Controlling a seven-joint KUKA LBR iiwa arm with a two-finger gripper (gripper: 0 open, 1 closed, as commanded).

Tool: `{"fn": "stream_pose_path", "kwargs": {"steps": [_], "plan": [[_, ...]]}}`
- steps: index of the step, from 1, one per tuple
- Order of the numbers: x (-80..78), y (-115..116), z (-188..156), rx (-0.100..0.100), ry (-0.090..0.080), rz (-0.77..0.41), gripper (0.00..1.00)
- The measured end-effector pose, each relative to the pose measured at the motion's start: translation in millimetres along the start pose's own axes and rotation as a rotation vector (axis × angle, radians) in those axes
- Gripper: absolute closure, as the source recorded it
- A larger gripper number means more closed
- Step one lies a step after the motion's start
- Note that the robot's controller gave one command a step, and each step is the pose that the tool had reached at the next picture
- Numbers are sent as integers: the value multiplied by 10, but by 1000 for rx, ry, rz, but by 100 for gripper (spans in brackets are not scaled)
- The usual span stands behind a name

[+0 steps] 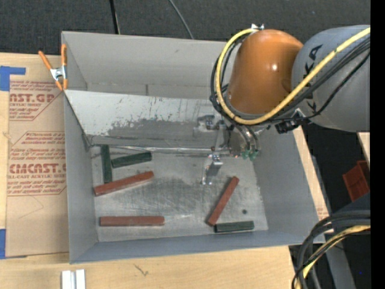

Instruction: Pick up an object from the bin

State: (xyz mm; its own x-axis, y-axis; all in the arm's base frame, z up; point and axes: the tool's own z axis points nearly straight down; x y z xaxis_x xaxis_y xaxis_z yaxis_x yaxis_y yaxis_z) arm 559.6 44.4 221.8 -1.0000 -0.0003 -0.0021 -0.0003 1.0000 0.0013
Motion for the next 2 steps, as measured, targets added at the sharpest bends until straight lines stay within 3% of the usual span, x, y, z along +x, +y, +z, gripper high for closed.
{"fn": "stream_pose_path", "kwargs": {"steps": [1,2], "plan": [[0,0,0,0,0,0,0],[43,-63,24,1,0,-89,0]]}}
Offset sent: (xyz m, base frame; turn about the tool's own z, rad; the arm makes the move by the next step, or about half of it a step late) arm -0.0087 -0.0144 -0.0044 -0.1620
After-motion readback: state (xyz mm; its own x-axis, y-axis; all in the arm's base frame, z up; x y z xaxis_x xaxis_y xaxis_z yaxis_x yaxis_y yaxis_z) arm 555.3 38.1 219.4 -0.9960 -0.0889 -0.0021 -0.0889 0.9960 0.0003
